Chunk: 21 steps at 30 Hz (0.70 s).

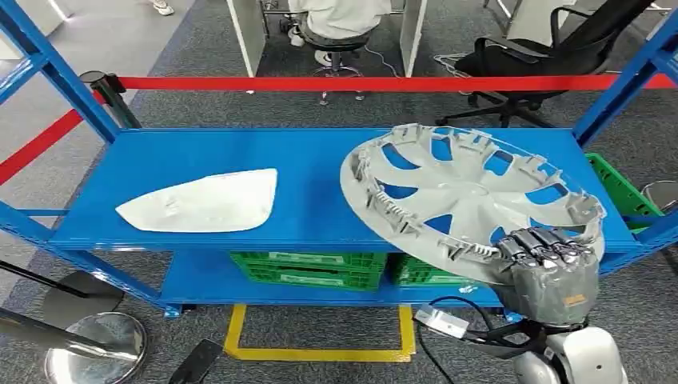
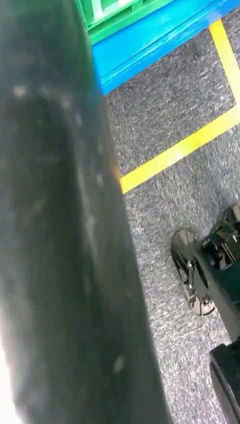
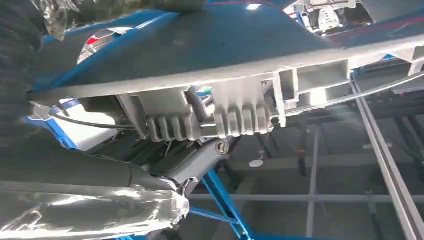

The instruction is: Take the parts from the cabinet and place them on the table.

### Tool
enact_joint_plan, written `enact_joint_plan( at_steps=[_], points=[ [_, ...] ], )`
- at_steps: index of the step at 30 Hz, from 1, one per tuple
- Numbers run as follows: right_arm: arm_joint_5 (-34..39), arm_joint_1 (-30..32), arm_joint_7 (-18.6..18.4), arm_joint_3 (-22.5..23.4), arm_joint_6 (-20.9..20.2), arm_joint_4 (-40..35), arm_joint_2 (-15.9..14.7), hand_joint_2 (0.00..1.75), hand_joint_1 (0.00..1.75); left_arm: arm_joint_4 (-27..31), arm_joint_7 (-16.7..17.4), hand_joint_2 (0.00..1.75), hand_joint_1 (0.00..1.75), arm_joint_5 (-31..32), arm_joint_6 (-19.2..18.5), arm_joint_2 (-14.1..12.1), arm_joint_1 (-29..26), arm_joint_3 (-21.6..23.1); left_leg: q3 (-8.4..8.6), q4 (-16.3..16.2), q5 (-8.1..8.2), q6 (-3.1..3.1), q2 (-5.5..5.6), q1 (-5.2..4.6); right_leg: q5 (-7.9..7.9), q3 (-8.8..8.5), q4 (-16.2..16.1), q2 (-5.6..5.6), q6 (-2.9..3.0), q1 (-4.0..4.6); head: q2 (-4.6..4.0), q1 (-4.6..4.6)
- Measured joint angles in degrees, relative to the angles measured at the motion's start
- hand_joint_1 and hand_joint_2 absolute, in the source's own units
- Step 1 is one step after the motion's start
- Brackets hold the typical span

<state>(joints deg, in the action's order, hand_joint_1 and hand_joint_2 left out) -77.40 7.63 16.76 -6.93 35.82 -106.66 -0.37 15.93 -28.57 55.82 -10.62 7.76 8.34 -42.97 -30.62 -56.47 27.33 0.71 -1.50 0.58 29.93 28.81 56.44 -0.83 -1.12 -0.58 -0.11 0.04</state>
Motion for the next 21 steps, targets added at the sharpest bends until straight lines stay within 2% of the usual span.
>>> enact_joint_plan(
  at_steps=[21],
  points=[
    [0.42,0.31,-0.33,-0.55,2.08,1.22,0.00,1.75,1.64,0.00,-0.89,0.00,0.00,-0.09,-0.61,-0.04,-0.01,0.72,0.00,0.00,0.00,0.00,0.00,0.00,0.00,0.00,0.00,0.00,0.00,0.00,0.00,0.00]
  ],
)
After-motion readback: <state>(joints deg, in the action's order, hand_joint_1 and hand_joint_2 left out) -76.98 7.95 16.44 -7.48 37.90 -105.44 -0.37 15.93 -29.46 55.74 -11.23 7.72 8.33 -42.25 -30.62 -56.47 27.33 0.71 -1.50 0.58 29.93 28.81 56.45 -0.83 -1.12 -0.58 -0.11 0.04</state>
